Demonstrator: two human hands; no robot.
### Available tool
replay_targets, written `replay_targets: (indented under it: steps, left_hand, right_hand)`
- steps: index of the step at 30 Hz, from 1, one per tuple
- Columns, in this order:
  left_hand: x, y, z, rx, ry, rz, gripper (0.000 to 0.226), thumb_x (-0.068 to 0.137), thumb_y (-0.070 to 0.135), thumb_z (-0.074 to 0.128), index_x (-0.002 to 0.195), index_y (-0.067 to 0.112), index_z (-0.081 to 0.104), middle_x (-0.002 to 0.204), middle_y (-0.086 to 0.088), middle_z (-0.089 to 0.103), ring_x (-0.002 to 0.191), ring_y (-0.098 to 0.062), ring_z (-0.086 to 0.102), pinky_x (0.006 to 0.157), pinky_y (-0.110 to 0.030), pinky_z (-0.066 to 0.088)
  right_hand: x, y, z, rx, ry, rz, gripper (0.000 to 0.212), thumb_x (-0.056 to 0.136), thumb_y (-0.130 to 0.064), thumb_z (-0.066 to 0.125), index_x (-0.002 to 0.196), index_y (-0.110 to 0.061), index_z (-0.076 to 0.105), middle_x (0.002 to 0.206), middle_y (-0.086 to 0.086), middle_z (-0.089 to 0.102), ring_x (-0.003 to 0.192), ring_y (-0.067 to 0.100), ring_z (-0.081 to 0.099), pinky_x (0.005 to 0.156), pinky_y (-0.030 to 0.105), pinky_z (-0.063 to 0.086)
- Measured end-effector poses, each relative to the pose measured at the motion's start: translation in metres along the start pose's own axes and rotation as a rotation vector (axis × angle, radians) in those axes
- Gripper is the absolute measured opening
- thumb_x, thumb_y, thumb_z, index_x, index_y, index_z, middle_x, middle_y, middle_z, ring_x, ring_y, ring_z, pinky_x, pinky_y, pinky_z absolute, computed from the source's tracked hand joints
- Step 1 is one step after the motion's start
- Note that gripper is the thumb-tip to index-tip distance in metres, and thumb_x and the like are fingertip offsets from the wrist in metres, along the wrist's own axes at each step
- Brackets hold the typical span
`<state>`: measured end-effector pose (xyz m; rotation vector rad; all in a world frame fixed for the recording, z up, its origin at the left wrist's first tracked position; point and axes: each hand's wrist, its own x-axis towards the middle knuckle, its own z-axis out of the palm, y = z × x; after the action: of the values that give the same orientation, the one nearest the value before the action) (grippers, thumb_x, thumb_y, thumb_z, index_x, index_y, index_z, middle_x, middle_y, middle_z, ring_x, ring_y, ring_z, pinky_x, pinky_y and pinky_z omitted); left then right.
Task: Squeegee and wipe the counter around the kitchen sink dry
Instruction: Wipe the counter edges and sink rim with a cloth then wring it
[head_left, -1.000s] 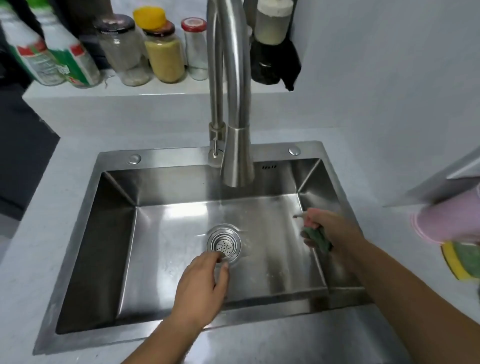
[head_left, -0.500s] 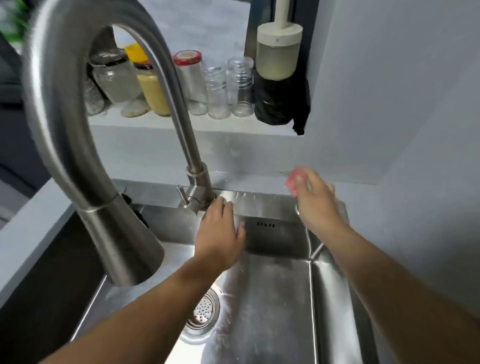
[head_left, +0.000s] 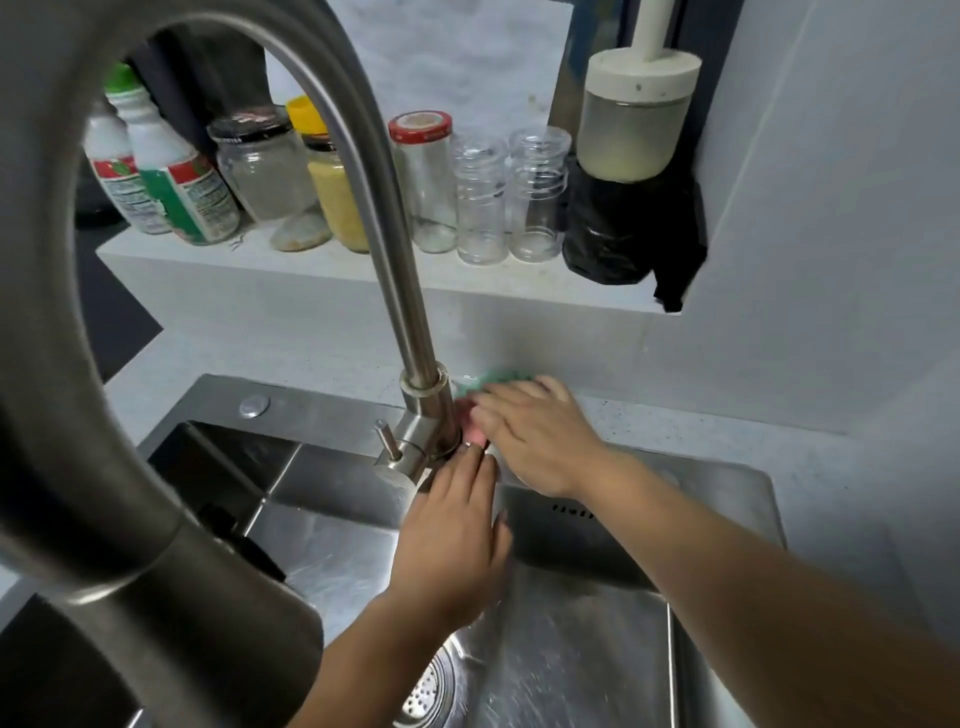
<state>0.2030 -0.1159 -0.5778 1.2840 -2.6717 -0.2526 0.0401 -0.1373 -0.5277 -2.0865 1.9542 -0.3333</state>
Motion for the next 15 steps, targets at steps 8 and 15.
replay_targets:
  steps: [8, 15]
  left_hand:
    - [0.002, 0.003, -0.003, 0.041, -0.009, -0.028, 0.060, 0.094, 0.047, 0.039, 0.143, 0.013, 0.052, 0.149, -0.006, 0.052, 0.134, -0.022, 0.051, 0.098, -0.038, 0.049]
    - [0.003, 0.001, -0.003, 0.027, 0.017, -0.011, 0.053, 0.099, 0.048, 0.031, 0.134, 0.016, 0.055, 0.150, -0.005, 0.050, 0.137, -0.022, 0.047, 0.105, -0.041, 0.044]
  right_hand:
    - [0.013, 0.019, 0.005, 0.137, -0.221, -0.034, 0.056, 0.102, -0.053, 0.009, 0.155, -0.037, 0.017, 0.165, -0.017, 0.007, 0.151, 0.003, 0.000, 0.124, 0.034, -0.001]
    - [-0.078, 0.070, -0.008, 0.039, -0.102, 0.237, 0.065, 0.093, -0.061, -0.007, 0.153, -0.047, 0.015, 0.165, -0.018, 0.002, 0.149, -0.001, -0.006, 0.124, 0.038, -0.006]
